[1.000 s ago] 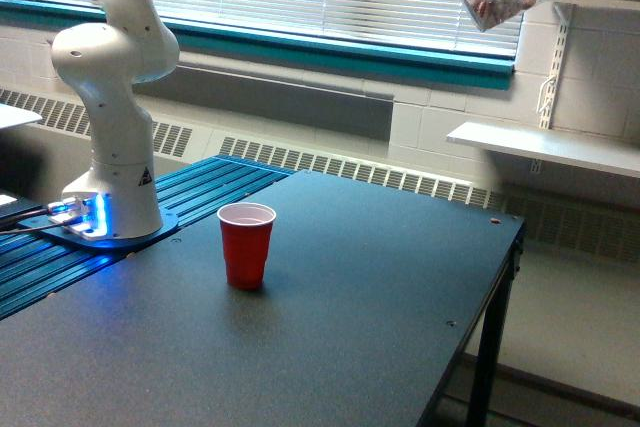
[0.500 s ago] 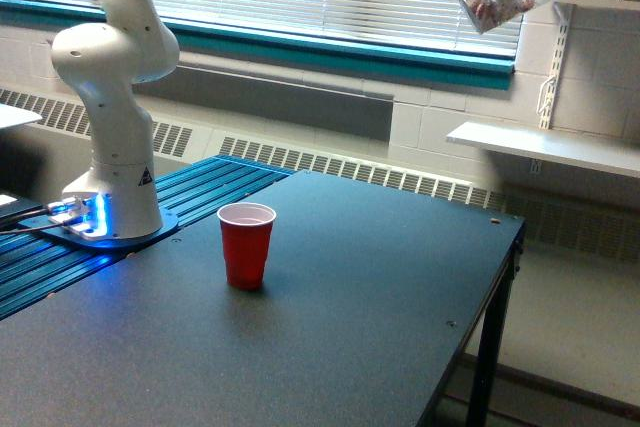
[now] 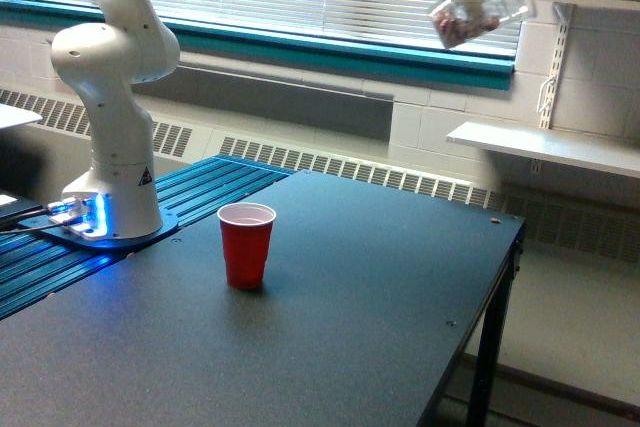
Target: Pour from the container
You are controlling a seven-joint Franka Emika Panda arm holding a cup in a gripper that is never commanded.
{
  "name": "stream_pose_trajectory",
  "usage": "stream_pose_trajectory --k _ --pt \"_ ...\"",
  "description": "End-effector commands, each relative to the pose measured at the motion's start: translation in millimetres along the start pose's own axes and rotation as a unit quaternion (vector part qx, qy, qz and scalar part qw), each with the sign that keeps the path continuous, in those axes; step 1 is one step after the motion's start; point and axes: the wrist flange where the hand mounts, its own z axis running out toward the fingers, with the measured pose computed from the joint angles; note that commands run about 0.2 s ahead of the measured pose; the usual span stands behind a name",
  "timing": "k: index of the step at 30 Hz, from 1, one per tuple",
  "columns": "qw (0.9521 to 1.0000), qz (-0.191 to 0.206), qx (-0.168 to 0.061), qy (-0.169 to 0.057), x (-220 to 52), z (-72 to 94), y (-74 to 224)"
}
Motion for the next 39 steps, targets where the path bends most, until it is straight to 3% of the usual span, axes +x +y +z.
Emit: stream_pose_trajectory --k 1,10,20,25,33,39 --pt "0.9981 0.056 -0.026 -0.002 -6 -1.9 28" --pt "0.9944 0.094 -0.049 -0.007 -24 1.1 56" --pt "0.9985 0.021 -0.041 -0.028 -66 12.6 95" --pt "0.9988 0.016 -0.032 -0.032 -82 15.5 112" --pt "0.9945 0.086 -0.002 -0.059 -91 26.0 145" --pt "0.9857 0.14 0.014 -0.093 -98 34.7 163"
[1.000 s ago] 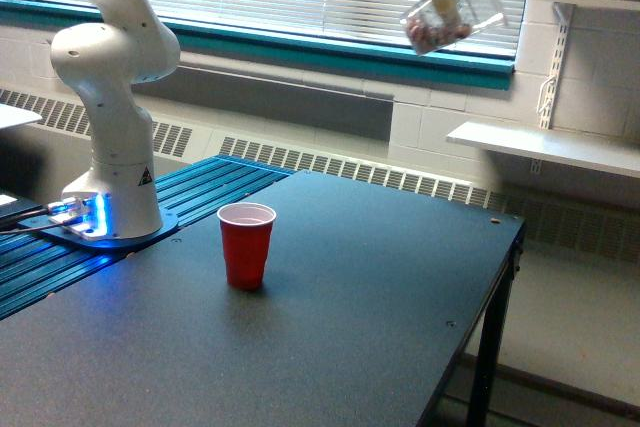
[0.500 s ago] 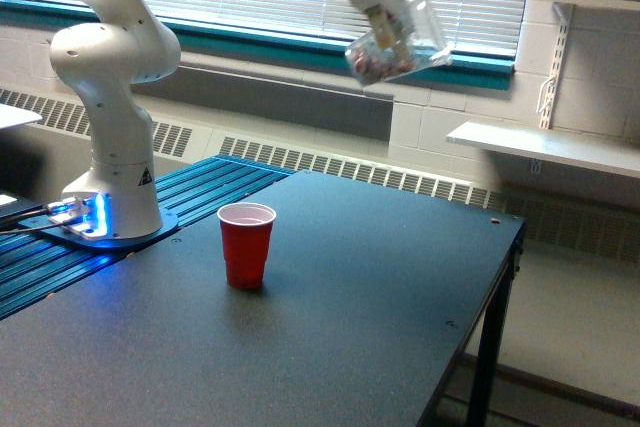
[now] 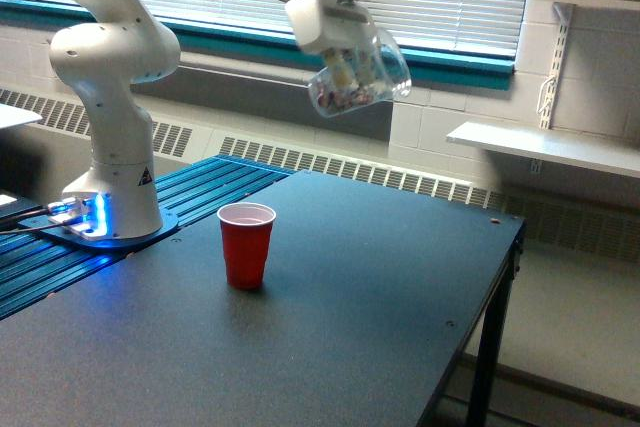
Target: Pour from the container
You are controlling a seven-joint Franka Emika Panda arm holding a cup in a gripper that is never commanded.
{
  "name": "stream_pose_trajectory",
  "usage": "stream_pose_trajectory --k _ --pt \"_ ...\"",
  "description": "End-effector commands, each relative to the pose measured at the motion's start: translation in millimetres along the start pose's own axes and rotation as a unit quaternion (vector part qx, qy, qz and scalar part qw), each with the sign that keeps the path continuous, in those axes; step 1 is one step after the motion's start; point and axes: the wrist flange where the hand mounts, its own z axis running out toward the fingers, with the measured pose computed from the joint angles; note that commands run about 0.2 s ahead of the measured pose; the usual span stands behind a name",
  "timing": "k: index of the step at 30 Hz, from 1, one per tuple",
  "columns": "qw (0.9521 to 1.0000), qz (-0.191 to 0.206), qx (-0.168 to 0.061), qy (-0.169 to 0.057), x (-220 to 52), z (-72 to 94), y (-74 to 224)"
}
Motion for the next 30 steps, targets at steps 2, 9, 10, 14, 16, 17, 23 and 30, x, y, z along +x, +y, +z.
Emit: stream_pose_trajectory --k 2,9,10,14,16,17,23,30 --pt "0.999 0.029 0.022 -0.025 6 4.5 25" --pt "0.997 0.042 0.005 -0.065 4 17.8 50" --pt "0.9969 0.039 0.001 -0.069 4 19.1 52" --pt "0.9963 0.021 -0.013 -0.082 3 22.1 59" --pt "0.9958 0.015 -0.017 -0.089 2 22.6 62" --pt "0.9954 0.013 -0.017 -0.093 2 22.3 65" --pt "0.9935 -0.008 -0.028 -0.11 -7 24.3 76" --pt "0.9918 -0.019 -0.03 -0.123 -16 21.2 97"
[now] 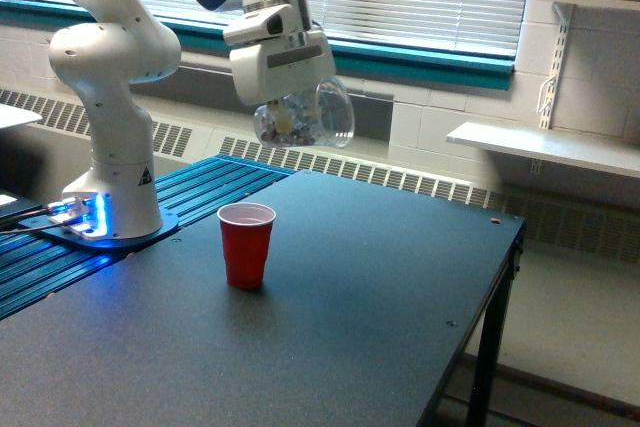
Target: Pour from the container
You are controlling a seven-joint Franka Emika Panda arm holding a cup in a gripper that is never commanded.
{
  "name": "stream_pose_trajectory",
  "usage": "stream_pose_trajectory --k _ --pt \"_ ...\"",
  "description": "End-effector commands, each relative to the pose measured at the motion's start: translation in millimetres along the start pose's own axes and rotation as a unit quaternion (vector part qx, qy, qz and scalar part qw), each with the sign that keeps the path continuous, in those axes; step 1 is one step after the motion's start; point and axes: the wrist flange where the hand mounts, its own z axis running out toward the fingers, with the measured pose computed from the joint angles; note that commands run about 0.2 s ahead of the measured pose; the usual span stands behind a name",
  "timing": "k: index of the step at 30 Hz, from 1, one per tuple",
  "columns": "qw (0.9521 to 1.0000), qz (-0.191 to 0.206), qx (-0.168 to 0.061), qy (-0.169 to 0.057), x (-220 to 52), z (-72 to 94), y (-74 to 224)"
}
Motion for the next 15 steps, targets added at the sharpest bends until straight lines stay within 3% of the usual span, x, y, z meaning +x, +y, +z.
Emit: stream_pose_trajectory --k 1,15 --pt "0.9994 -0.033 -0.003 -0.01 -5 -3.0 23" --pt "0.9969 -0.056 -0.038 -0.039 -20 7.6 88"
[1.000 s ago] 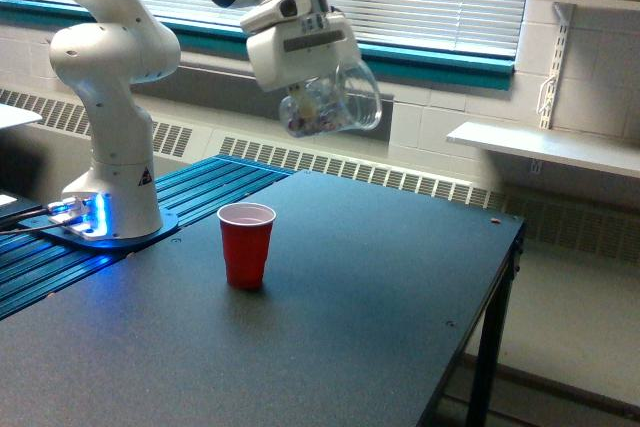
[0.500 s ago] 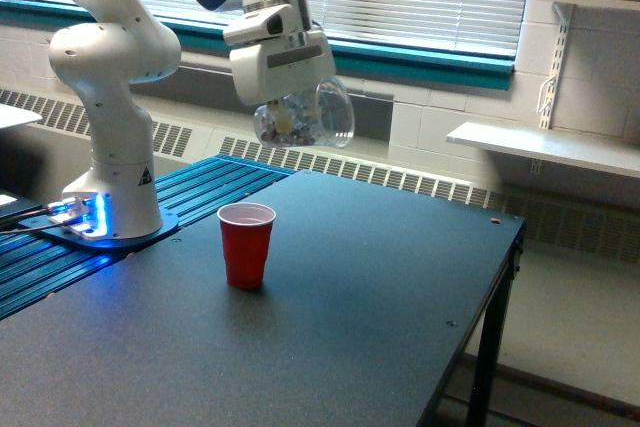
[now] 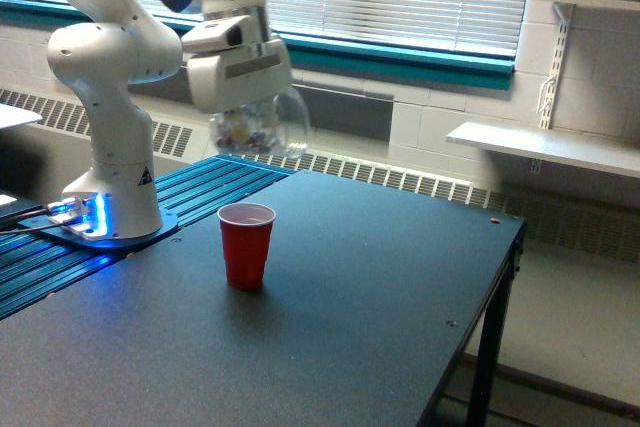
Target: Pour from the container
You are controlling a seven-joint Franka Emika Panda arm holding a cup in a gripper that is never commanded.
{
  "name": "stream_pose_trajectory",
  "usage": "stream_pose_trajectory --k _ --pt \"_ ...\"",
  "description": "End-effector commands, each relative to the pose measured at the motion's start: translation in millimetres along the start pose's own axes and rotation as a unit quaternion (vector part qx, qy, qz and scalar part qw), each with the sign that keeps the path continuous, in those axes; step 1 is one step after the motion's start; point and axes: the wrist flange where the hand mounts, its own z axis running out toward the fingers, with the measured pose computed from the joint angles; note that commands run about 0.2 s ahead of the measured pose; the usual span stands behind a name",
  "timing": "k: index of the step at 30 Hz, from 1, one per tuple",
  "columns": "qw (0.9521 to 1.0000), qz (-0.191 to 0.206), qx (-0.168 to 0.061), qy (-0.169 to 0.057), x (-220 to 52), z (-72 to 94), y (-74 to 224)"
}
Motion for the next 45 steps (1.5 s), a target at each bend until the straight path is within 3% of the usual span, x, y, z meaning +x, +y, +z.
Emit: stream_pose_trajectory --k 1,9,11,14,21,26,34,45 --pt "0.9992 -0.031 -0.018 -0.016 -7 8.6 33" --pt "0.9974 -0.056 -0.04 -0.021 -21 19.2 65" --pt "0.995 -0.087 -0.047 -0.019 -43 20.2 65" --pt "0.9927 -0.098 -0.059 -0.04 -61 29.6 77" --pt "0.9915 -0.118 -0.054 -0.01 -66 -1.9 85" --pt "0.9874 -0.145 -0.063 -0.008 -69 -8.8 87" --pt "0.9747 -0.209 -0.077 -0.019 -73 -5.8 76" --pt "0.9457 -0.308 -0.099 -0.032 -75 7.2 63"
